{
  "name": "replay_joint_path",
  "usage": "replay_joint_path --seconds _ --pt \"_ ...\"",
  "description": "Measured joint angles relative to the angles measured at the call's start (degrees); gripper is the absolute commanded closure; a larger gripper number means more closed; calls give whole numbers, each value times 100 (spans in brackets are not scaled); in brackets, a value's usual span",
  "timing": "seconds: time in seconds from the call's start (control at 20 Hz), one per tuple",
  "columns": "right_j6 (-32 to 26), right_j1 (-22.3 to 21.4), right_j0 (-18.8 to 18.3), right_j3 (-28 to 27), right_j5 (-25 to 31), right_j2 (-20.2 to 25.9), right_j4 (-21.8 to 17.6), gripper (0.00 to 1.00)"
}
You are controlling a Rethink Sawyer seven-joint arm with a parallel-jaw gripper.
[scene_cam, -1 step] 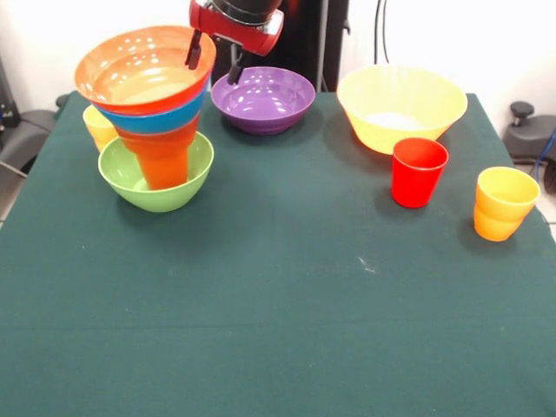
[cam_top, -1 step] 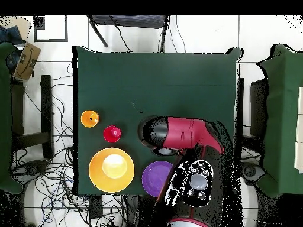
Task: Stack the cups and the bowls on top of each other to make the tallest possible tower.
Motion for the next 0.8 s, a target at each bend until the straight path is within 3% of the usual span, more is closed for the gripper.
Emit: replay_joint_path --seconds 0.8 --pt "0 -696 469 71 43 -290 0 0"
